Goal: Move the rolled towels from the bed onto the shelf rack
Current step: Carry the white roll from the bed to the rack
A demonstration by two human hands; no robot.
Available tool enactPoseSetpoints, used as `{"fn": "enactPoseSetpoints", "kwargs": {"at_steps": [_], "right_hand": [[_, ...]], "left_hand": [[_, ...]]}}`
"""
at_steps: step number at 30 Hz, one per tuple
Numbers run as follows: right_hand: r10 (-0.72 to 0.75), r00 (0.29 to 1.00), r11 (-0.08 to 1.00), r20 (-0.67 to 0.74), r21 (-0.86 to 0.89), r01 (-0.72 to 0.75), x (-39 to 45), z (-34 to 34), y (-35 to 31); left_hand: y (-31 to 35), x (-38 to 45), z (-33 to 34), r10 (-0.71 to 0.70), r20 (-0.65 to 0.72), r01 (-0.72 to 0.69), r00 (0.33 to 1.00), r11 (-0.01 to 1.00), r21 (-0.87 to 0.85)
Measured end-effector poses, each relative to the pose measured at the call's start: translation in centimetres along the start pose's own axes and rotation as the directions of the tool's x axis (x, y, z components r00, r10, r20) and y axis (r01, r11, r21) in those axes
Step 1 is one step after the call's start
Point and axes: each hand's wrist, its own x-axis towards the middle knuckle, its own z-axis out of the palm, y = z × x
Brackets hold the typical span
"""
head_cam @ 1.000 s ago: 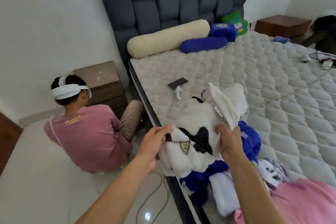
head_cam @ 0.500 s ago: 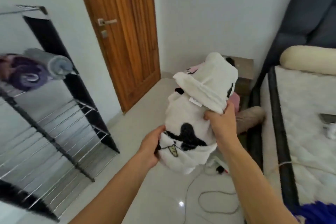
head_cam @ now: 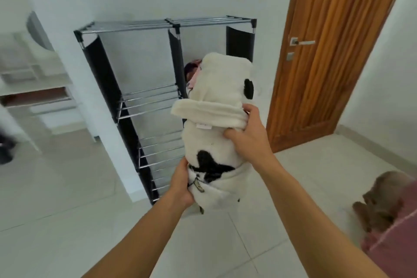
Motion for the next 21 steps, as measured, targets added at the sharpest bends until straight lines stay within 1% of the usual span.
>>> {"fn": "enactPoseSetpoints", "kwargs": {"at_steps": [3, 9, 15, 18, 21], "right_hand": [[-0.062, 0.990, 0.998, 0.125, -0.003, 0.063, 5.1, 3.4, -0.4], [-0.142, 0.943, 0.985, 0.302, -0.055, 0.166, 14.9, 8.9, 0.2], [-0.165, 0.901, 0.966, 0.400, -0.120, 0.230, 21.1, 14.6, 0.6], [-0.159, 0.886, 0.955, 0.435, -0.162, 0.250, 23.9, 17.3, 0.3], [-0.149, 0.891, 0.945, 0.429, -0.205, 0.257, 26.9, 19.9, -0.1]], "left_hand": [[3.5, 2.8, -0.9, 0.060, -0.014, -0.061, 0.998, 0.997, -0.047], [8.8, 9.2, -1.7, 0.163, -0.118, -0.177, 0.980, 0.977, -0.118], [12.5, 13.4, -3.7, 0.184, -0.212, -0.226, 0.960, 0.954, -0.195], [14.9, 15.4, -4.7, 0.216, -0.191, -0.252, 0.958, 0.949, -0.189], [17.5, 17.4, -5.7, 0.230, -0.168, -0.259, 0.958, 0.950, -0.176]]}}
